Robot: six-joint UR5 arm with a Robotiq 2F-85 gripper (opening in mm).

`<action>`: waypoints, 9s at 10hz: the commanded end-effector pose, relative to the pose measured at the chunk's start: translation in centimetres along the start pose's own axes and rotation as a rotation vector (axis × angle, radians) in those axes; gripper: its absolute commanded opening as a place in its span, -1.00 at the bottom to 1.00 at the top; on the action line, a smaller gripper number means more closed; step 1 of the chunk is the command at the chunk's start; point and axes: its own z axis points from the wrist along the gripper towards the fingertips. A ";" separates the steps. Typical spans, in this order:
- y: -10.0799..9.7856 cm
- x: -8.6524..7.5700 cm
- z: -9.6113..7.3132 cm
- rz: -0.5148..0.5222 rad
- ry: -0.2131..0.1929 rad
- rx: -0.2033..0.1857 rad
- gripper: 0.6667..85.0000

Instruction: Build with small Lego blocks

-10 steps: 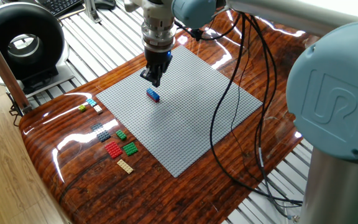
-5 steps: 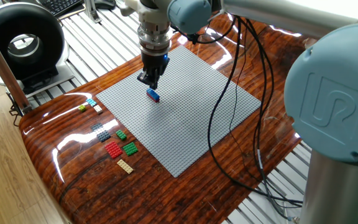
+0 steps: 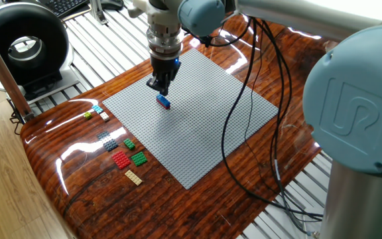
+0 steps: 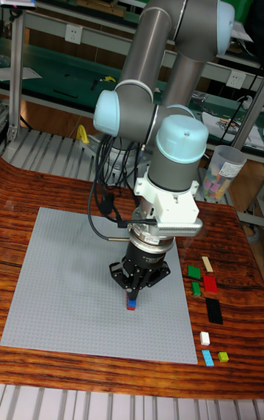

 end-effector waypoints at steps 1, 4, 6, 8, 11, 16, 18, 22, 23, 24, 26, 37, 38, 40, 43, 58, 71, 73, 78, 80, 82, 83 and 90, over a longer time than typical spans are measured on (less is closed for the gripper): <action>0.4 -0.4 0.4 0.010 -0.009 -0.009 -0.98; 0.2 -0.3 0.7 0.000 -0.015 -0.009 -0.98; 0.1 0.3 -0.7 0.000 0.001 -0.013 -0.98; 0.0 1.1 -1.8 0.006 0.017 -0.021 -0.98; -0.6 1.1 -2.3 0.002 0.013 -0.022 -0.98; -1.1 1.1 -2.6 -0.012 0.013 -0.022 -0.98; -1.7 1.3 -2.6 -0.046 0.020 0.003 -0.98; -1.2 0.2 -2.6 0.042 -0.022 -0.019 -0.98; 0.1 -0.3 -2.4 0.081 -0.041 -0.028 -0.98; 2.2 -0.4 -1.9 0.122 -0.052 -0.031 -0.98; 3.2 -0.7 -1.8 0.148 -0.059 -0.054 -0.98; 7.7 -1.1 -2.0 0.172 -0.005 -0.064 -0.98; 8.5 -1.4 -2.0 0.191 -0.003 -0.059 -0.98; 6.9 -0.7 -2.5 0.172 0.032 -0.003 -0.98; 8.3 -1.1 -2.5 0.102 0.020 -0.060 -0.98; 13.9 -6.4 -0.2 0.141 0.012 -0.052 0.07; 15.3 -10.0 1.2 0.236 -0.006 -0.046 0.02; 14.2 -9.7 1.2 0.244 -0.002 -0.001 -0.03; 14.5 -10.0 1.1 0.289 -0.034 -0.003 -0.02; 14.8 -9.5 1.0 0.298 -0.042 -0.007 -0.02; 14.0 -10.2 1.3 0.300 -0.051 -0.003 -0.02; 13.9 -10.4 1.3 0.297 -0.062 -0.002 -0.02; 14.5 -9.9 1.5 0.330 -0.077 -0.001 -0.04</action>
